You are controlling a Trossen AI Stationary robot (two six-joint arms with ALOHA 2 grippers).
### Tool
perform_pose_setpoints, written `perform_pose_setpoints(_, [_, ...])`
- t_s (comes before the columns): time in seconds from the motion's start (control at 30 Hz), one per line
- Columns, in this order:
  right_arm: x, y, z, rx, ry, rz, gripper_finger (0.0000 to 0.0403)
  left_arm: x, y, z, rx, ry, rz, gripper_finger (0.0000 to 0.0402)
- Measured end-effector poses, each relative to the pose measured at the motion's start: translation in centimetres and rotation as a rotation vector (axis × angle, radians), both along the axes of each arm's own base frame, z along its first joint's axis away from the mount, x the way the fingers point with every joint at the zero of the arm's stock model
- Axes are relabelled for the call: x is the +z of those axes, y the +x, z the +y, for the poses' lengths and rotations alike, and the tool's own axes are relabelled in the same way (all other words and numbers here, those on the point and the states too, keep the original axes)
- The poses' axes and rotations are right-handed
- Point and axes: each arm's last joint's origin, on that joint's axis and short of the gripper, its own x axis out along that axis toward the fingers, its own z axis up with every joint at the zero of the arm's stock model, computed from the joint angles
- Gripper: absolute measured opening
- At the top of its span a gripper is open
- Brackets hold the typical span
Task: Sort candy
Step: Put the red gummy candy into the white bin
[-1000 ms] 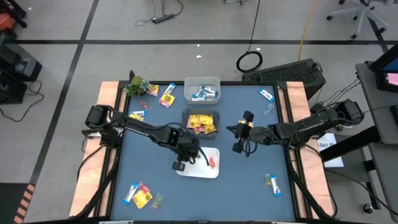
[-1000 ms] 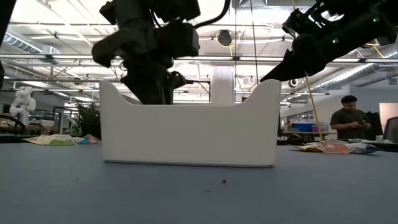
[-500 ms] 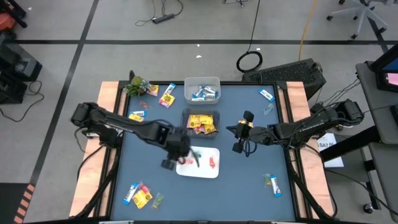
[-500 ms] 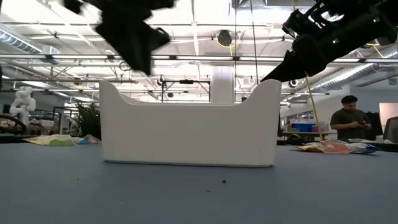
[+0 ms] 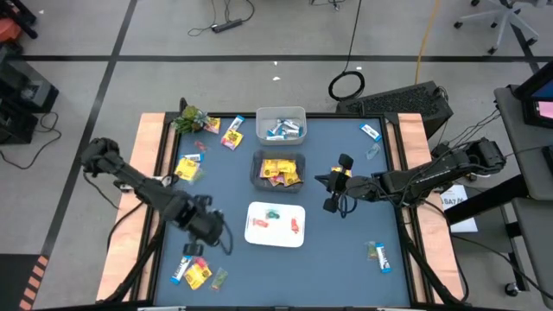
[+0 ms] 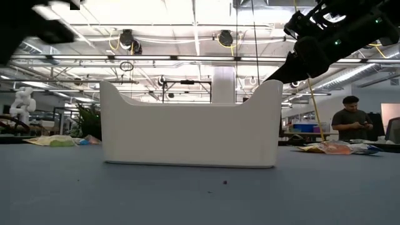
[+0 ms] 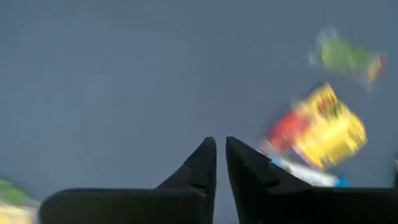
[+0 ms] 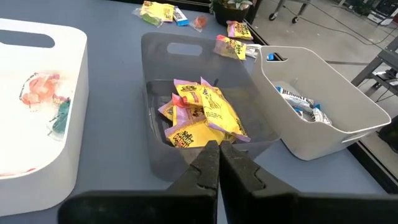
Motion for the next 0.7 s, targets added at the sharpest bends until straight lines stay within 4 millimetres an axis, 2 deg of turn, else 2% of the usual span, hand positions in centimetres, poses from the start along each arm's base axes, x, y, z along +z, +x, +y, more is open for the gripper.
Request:
perform_pose_setpoints(0.17, [0.0,0.0,0.0,0.000,0.000,0.000,0.0000,-3.8,-2.5,-2.6,-0.084,-0.060,0.042,0.0018])
perform_pose_setpoints(0.3, [0.0,0.0,0.0,0.000,0.000,-0.001,0.0000,-5.7,-3.3,-3.7,-0.137,-0.092,0.015,0.0022])
perform_pose_setpoints(0.5, [0.0,0.0,0.0,0.000,0.000,-0.001,0.0000,-6.0,-2.3,-4.5,-0.138,-0.144,-0.071,0.0075])
perform_pose_setpoints(0.7, [0.0,0.0,0.0,0.000,0.000,-0.001,0.0000,-7.5,-2.2,-5.1,-0.157,-0.117,-0.017,0.0151])
